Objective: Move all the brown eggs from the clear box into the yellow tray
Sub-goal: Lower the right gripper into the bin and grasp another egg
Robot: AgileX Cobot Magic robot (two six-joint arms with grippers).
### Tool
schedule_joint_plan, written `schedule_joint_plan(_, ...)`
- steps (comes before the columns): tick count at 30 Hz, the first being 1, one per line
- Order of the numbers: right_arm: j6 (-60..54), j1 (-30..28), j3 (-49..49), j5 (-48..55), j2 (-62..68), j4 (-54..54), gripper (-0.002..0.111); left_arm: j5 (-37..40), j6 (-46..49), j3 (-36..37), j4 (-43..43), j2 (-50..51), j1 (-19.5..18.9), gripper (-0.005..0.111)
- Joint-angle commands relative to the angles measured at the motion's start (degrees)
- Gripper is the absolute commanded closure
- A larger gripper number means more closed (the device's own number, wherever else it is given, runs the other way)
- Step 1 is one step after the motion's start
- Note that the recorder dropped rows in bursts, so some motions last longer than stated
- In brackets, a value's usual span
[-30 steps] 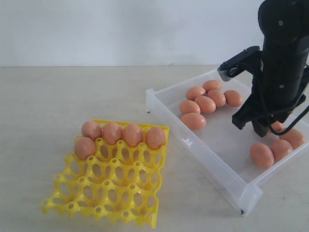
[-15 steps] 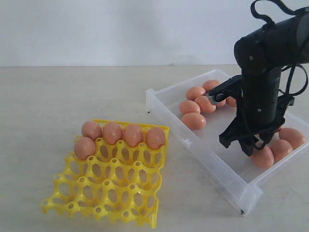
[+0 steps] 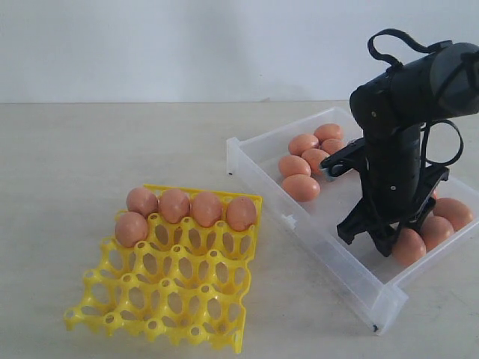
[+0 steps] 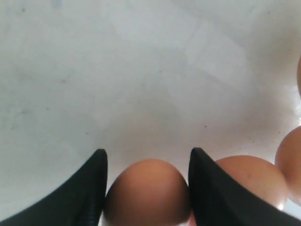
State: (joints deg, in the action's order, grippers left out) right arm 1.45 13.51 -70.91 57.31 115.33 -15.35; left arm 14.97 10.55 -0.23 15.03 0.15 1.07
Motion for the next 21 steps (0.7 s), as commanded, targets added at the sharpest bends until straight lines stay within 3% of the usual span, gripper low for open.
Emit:
schedule_joint_plan(1, 0.2, -0.4, 0.0, -0.5, 0.5, -0.2, 0.089, -0.2, -0.5, 0.2, 0.2, -0.2, 0.2, 0.103)
schedule_joint_plan(3, 0.2, -0.4, 0.0, -0.2, 0.5, -0.2, 0.108, -0.2, -0.5, 0.2, 0.2, -0.2, 0.2, 0.103)
schedule_joint_plan(11, 1.2, -0.4, 0.0, -1.8, -0.7, 0.0, 0.108, -0.2, -0.5, 0.2, 0.2, -0.2, 0.2, 0.103)
schedule_joint_plan(21, 1.6, -0.4, 0.0, -13.9, -10.9, 7.4, 0.108, -0.3, -0.5, 0.2, 0.2, -0.2, 0.2, 0.103)
